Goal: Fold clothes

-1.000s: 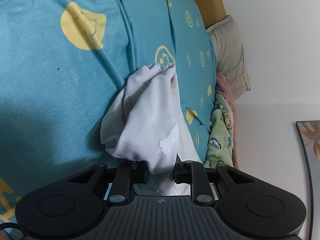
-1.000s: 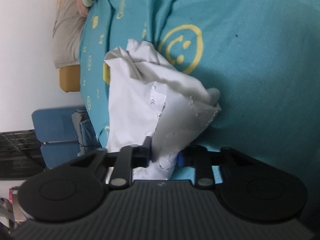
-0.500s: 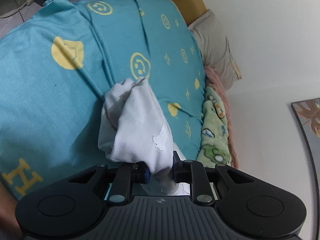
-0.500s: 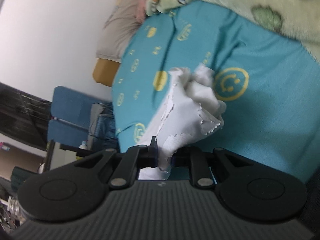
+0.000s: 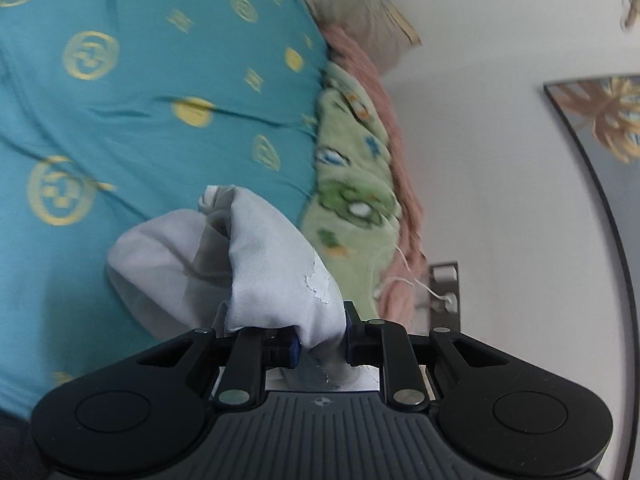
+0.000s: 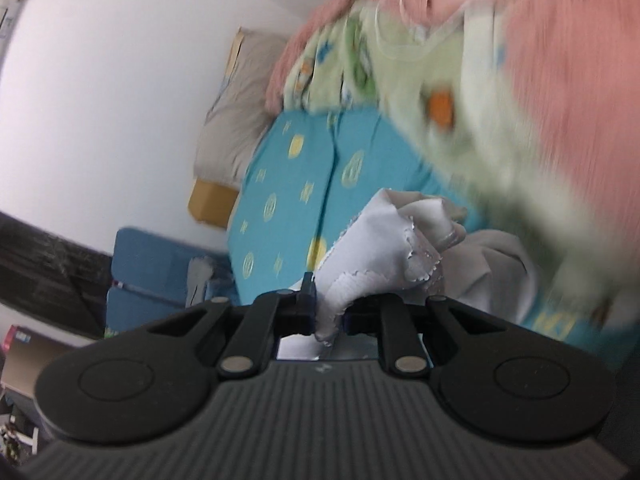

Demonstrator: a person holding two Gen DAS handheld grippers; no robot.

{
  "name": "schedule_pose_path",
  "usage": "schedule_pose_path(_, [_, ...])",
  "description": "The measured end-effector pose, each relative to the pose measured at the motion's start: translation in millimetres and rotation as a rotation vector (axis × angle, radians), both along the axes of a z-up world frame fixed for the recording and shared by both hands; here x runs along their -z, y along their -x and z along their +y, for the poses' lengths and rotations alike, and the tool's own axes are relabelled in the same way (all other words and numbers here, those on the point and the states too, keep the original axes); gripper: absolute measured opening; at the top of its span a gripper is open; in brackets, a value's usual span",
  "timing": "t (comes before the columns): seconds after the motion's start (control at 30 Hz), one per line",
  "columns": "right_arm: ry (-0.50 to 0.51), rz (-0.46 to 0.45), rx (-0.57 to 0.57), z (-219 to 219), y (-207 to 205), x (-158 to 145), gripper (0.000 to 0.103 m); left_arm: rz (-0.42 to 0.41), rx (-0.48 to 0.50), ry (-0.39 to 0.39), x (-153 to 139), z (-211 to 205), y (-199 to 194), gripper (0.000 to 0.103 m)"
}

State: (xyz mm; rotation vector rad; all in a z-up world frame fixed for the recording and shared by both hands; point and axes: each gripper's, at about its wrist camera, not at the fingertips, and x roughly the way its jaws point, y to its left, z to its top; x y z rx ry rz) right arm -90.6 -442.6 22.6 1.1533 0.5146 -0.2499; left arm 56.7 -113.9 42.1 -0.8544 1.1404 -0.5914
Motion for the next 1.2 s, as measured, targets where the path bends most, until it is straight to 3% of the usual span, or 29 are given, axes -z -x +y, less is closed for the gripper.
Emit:
schedule_pose_path(0.2, [0.169, -0.098, 0.132, -103, -8, -80, 0.015, -0.175, 0.144, 0.073, -78, -147, -31, 0.021])
schedule_pose_path(0.3, [0.324, -0.168, 0.218, -134, 1, -120, 0.015, -0.247, 0.201, 0.152, -100, -209, -35, 0.021])
schedule_pose_path(0.4, [0.500, -0.177, 0.281, -147, 9, -133, 0.015, -0.318, 0.252, 0.160, -96, -264, -32, 0.025])
schedule_pose_path(0.47, [0.568, -0.119, 0.298, -151, 16, -116, 0.015, -0.358, 0.303, 0.109, -72, -296, -25, 0.030])
schedule_pose_path(0.53, [0.579, -0.025, 0.284, -153, 21, -82, 0.015, -0.359, 0.362, 0.031, -26, -311, -17, 0.030])
schedule_pose_path(0.63, [0.511, 0.166, 0.238, -153, 29, -15, 0.015, -0.299, 0.454, -0.100, 47, -320, -1, 0.028])
schedule_pose_path(0.67, [0.467, 0.221, 0.223, -154, 32, 8, 0.015, -0.313, 0.477, -0.137, 62, -321, 5, 0.028])
schedule_pose_path(0.77, [0.446, 0.214, 0.231, -147, 47, 29, 0.015, -0.427, 0.503, -0.160, 70, -315, 22, 0.033])
schedule_pose_path(0.83, [0.437, 0.215, 0.240, -142, 53, 34, 0.018, -0.434, 0.509, -0.168, 65, -312, 22, 0.036])
schedule_pose_path(0.9, [0.426, 0.242, 0.251, -138, 52, 26, 0.019, -0.460, 0.518, -0.219, 52, -309, 22, 0.050])
schedule_pose_path(0.97, [0.413, 0.269, 0.255, -140, 51, 15, 0.021, -0.493, 0.538, -0.263, 41, -306, 20, 0.074])
schedule_pose_path(1.03, [0.431, 0.286, 0.249, -130, 54, 0, 0.036, -0.540, 0.548, -0.301, 24, -297, 22, 0.089])
schedule_pose_path(1.1, [0.469, 0.276, 0.246, -120, 61, -16, 0.086, -0.613, 0.531, -0.329, 2, -282, 36, 0.102])
schedule_pose_path(1.13, [0.488, 0.271, 0.244, -115, 64, -24, 0.093, -0.650, 0.523, -0.339, -10, -274, 44, 0.103])
schedule_pose_path(1.2, [0.527, 0.261, 0.235, -103, 72, -41, 0.095, -0.720, 0.506, -0.355, -34, -257, 60, 0.103])
